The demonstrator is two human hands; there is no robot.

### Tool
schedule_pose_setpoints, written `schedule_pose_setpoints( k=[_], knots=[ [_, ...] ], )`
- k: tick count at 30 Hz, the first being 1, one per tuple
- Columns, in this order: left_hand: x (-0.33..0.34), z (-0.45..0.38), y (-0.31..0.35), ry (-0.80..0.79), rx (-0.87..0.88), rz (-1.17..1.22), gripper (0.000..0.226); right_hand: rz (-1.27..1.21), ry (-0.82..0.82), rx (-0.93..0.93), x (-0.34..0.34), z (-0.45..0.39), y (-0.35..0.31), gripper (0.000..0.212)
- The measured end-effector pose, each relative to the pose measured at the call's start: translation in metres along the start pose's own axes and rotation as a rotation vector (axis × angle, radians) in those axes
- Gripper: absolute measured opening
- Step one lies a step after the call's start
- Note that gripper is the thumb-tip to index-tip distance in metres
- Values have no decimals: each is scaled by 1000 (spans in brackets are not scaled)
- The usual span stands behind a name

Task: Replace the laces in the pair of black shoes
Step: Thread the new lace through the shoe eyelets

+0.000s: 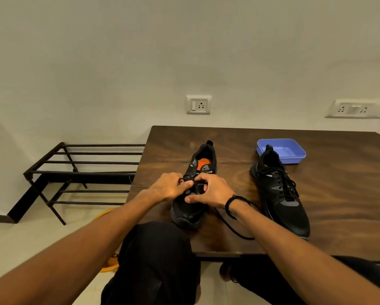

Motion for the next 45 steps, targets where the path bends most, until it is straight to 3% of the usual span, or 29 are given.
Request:
schedule_pose_setpoints(
  k=[3,8,10,15,21,23,27,29,31,34,38,41,45],
  knots=[
    [1,-1,6,12,53,-52,28,-3,1,-2,-1,-1,1,66],
    [-3,5,-2,81,71,-4,30,4,-3,-5,1,-2,2,67],
    [-6,6,-9,135,50,103,31,12,-14,-2,2,-4,3,67],
    [-22,12,-23,309,-119,629,27,35,-52,16,4,-5,4,73],
    [-48,18,-14,324,-116,586,16,41,-121,-14,3,0,3,81],
    [-63,23,-11,342,-111,703,15,-73,-130,3,-3,4,8,69],
    [-97,36,1,359,-163,913,18,-291,61,75,-48,11,16,13],
    [-121,43,15,378,-173,960,26,-339,134,62,-81,14,5,22],
    [-148,49,39,349,-118,1047,32,-379,184,50,-115,18,-15,17],
    [-195,60,88,298,13,1132,24,-387,326,13,-173,22,-53,15],
    [-256,79,150,401,83,1023,29,-470,461,-29,-237,25,-108,31],
    [-309,101,203,480,152,858,39,-633,527,-123,-297,39,-169,30],
    [-367,126,249,682,132,-18,35,-698,597,-246,-356,57,-232,9]
  ],
)
Point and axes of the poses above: each hand's wrist, its own z-axis away from the middle knuckle, its own x-axis out of the palm, y = z × x, the point moved 8 cm from there along -z, towards the middle knuckle, and after that the axes turned 3 degrees about z, right-handed, at the moved point
